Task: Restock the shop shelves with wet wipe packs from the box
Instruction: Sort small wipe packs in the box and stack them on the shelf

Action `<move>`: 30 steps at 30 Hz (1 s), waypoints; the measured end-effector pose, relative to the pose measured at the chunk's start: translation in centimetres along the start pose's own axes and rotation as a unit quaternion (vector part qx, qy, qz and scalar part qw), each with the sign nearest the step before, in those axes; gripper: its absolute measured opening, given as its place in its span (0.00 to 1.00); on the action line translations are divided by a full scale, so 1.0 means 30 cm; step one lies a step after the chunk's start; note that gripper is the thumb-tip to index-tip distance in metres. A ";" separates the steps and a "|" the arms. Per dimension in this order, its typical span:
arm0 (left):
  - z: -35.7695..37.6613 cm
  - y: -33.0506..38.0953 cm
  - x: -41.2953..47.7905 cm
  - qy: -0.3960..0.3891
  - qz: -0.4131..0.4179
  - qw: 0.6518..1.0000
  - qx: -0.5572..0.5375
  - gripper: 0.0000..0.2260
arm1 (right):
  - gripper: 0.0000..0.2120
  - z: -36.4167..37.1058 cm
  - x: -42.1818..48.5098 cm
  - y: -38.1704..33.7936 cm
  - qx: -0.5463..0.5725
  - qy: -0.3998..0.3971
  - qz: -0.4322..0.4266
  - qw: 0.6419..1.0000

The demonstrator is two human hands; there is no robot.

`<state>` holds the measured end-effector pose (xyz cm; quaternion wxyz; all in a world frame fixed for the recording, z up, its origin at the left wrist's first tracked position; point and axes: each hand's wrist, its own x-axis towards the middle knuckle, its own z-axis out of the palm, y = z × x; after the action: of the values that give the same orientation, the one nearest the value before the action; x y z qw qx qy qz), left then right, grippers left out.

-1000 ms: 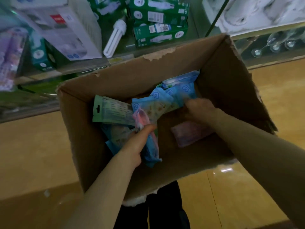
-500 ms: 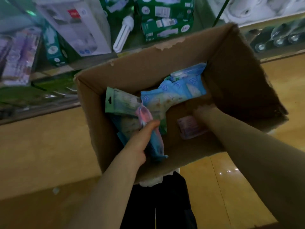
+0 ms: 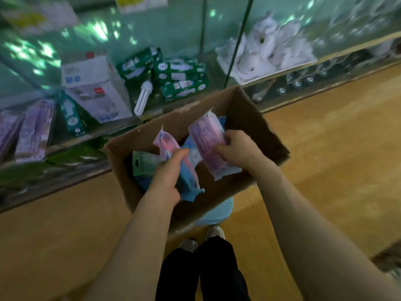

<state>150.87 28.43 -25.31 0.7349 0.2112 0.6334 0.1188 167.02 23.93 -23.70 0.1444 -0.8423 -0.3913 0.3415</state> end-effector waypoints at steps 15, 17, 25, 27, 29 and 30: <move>0.660 -0.153 -0.784 -0.338 0.135 0.906 0.218 0.26 | 0.09 -0.468 -0.948 0.241 0.215 0.473 0.169 0.837; 0.751 -0.246 -0.890 -0.381 0.123 0.879 0.259 0.24 | 0.10 -0.523 -1.069 0.314 0.216 0.519 0.188 0.805; 1.051 -0.645 -1.244 -0.497 0.090 0.791 0.345 0.22 | 0.05 -0.694 -1.528 0.603 0.173 0.647 0.283 0.686; 1.118 -0.728 -1.318 -0.522 0.082 0.771 0.355 0.23 | 0.06 -0.733 -1.617 0.668 0.166 0.671 0.292 0.661; 1.186 -0.806 -1.388 -0.549 0.078 0.752 0.356 0.23 | 0.07 -0.768 -1.697 0.726 0.165 0.691 0.300 0.637; 1.219 -0.845 -1.424 -0.562 0.071 0.741 0.360 0.23 | 0.08 -0.782 -1.736 0.754 0.162 0.698 0.305 0.627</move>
<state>177.15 -18.67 4.58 0.8166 0.5323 0.0844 -0.2065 171.84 -29.73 5.85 0.3963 -0.8624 0.1681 -0.2665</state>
